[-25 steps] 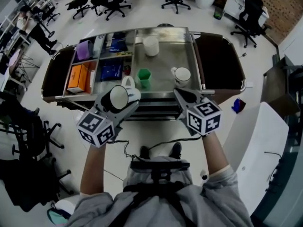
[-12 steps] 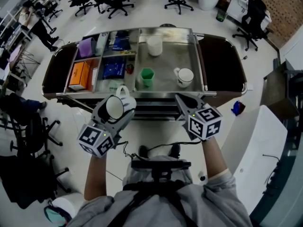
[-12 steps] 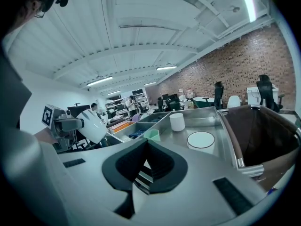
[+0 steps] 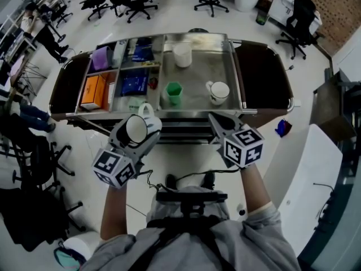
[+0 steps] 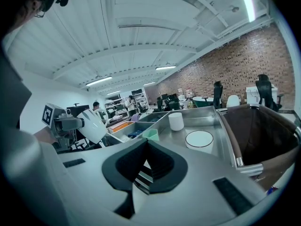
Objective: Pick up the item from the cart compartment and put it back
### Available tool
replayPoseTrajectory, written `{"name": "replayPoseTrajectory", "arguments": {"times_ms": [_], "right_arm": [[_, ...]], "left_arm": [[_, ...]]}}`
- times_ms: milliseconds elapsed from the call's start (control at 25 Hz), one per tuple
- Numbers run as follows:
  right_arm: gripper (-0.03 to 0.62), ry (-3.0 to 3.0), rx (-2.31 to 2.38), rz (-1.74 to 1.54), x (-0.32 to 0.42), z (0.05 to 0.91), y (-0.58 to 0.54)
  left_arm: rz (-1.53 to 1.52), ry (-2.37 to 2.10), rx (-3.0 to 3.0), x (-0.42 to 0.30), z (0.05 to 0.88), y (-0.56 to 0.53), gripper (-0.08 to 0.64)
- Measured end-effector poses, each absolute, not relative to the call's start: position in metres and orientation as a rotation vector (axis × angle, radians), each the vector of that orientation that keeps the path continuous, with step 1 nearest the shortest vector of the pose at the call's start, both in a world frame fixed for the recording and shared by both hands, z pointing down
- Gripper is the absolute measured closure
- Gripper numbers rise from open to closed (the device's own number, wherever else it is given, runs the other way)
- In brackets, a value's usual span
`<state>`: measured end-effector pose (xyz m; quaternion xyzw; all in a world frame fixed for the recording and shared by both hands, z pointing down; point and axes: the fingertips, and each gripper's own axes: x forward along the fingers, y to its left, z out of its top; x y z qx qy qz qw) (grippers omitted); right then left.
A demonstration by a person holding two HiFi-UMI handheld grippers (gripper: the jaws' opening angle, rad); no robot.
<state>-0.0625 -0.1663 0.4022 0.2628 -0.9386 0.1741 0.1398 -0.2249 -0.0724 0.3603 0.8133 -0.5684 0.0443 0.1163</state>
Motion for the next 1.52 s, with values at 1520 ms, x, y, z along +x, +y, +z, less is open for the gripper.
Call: {"name": "replayPoseTrajectory", "arguments": {"times_ms": [1520], "right_arm": [[0.583,-2.546,0.968,0.424,-0.045,0.389,-0.333]], "left_arm": [[0.533,-1.323,2.514,-0.146,0.369,-0.328,0.149]]}}
